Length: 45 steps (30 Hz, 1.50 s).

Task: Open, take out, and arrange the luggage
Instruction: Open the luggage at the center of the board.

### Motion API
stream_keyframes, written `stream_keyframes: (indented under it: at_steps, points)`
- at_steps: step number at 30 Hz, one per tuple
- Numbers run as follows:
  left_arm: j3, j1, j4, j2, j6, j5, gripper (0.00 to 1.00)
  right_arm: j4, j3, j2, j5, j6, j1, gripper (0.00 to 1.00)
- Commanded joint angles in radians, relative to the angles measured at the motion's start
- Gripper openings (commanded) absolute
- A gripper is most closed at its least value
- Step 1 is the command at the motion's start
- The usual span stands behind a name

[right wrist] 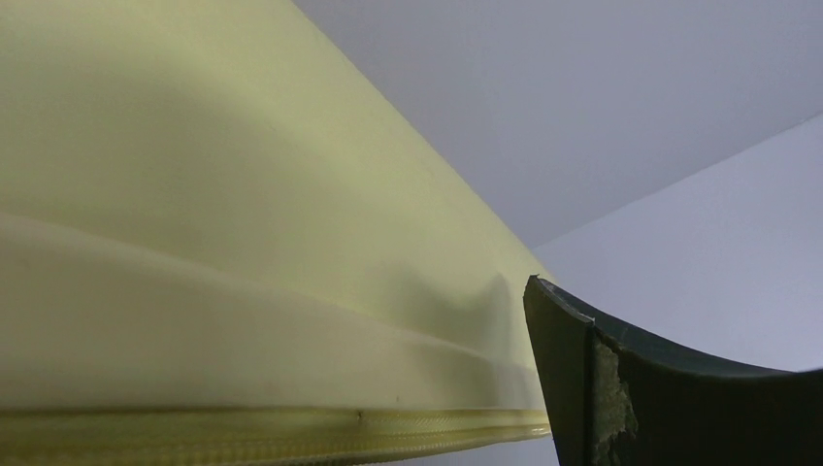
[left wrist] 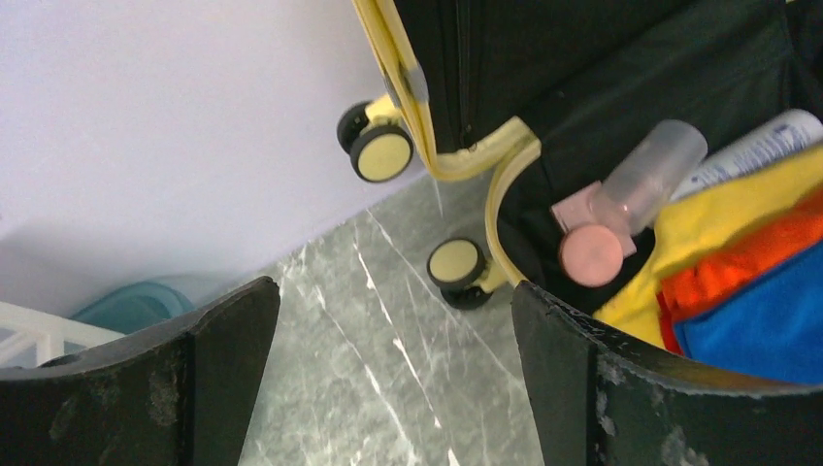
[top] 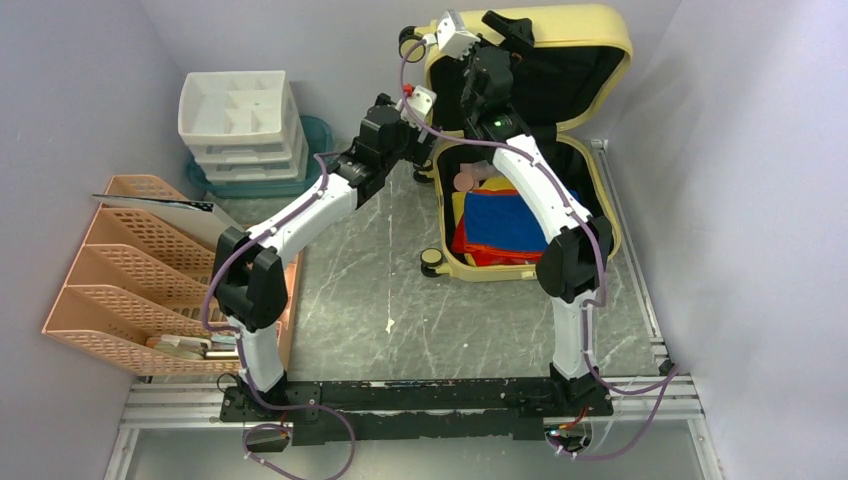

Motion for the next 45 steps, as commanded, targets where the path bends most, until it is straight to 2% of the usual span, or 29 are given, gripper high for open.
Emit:
stream_keyframes:
  at_steps: [1,9,15,20,27,35,41,45]
  points:
    - [0.093,-0.003,0.061,0.037,-0.015,-0.051,0.93,-0.043,0.077,0.045,-0.020,0.082,-0.040,1.00]
    - [0.177,-0.003,0.059,0.072,0.023,-0.107,0.94,-0.068,0.088,0.064,-0.027,0.112,-0.054,1.00]
    - [0.240,-0.003,0.048,0.123,0.030,-0.111,0.94,-0.191,0.094,-0.017,-0.090,0.185,-0.044,1.00]
    - [0.327,-0.002,0.040,0.191,0.039,-0.121,0.94,-0.235,0.087,-0.060,-0.126,0.176,-0.040,1.00]
    - [0.481,-0.003,0.021,0.311,0.089,-0.142,0.94,-0.392,0.123,-0.122,-0.230,0.268,-0.024,1.00]
    - [0.599,-0.011,0.070,0.436,0.149,-0.201,0.93,-0.543,0.033,-0.273,-0.380,0.402,-0.022,1.00]
    - [0.657,-0.027,0.152,0.494,0.221,-0.285,0.94,-0.485,-0.107,-0.390,-0.364,0.422,-0.026,1.00]
    - [0.655,-0.041,0.205,0.512,0.273,-0.328,0.94,-0.319,-0.153,-0.410,-0.243,0.430,-0.032,0.96]
